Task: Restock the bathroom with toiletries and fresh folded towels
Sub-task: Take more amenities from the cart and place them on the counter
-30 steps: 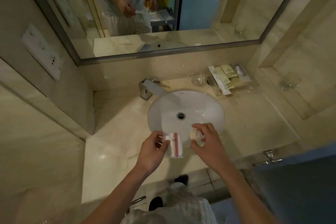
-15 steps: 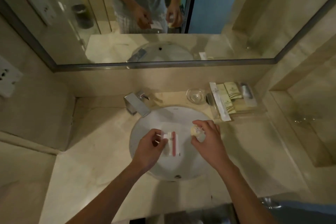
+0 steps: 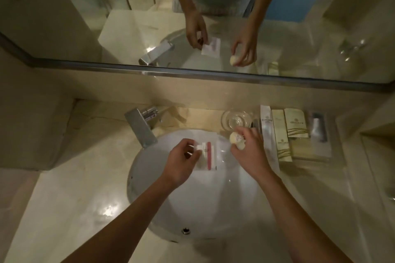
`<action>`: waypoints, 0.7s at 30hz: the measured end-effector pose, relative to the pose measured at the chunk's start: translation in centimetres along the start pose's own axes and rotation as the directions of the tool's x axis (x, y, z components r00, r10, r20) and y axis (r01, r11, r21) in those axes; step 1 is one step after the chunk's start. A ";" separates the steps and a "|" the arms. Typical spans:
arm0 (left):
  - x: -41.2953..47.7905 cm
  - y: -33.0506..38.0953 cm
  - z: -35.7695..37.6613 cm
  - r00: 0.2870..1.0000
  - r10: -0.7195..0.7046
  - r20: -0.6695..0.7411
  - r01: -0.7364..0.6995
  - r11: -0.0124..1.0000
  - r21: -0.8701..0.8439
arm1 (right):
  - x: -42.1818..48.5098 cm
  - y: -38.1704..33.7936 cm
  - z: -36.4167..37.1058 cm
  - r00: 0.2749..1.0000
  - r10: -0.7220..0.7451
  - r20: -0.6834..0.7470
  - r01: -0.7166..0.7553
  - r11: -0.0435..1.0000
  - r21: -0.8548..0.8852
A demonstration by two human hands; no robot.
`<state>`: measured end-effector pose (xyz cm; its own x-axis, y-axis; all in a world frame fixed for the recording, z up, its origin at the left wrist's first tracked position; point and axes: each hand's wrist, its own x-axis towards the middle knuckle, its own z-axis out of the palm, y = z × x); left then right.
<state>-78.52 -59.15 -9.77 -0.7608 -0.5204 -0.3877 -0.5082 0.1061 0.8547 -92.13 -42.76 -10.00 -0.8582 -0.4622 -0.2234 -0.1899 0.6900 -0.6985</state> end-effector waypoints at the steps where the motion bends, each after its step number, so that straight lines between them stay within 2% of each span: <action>1: 0.5 0.0 0.3 1.000 -0.008 -0.001 0.008 1.000 -0.002 | 1.0 0.4 0.1 1.000 0.000 0.002 0.000 1.000 -0.008; 9: 4.5 1.1 1.9 0.998 -0.056 -0.029 0.057 0.998 0.011 | 6.8 1.9 0.7 0.999 0.035 0.029 -0.034 0.998 -0.053; 16: 6.3 0.7 2.6 0.996 -0.081 -0.020 0.081 0.997 -0.002 | 8.9 2.6 1.4 0.999 0.028 0.046 -0.020 0.986 -0.164; 21: 6.8 0.4 2.5 0.995 -0.096 -0.034 0.096 0.995 -0.009 | 9.8 2.9 2.1 0.997 0.052 0.057 -0.041 0.983 -0.177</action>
<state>-84.93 -60.53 -12.89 -0.6943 -0.5568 -0.4560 -0.5749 0.0481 0.8168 -100.15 -46.47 -15.63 -0.8383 -0.4565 -0.2980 -0.2354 0.7962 -0.5574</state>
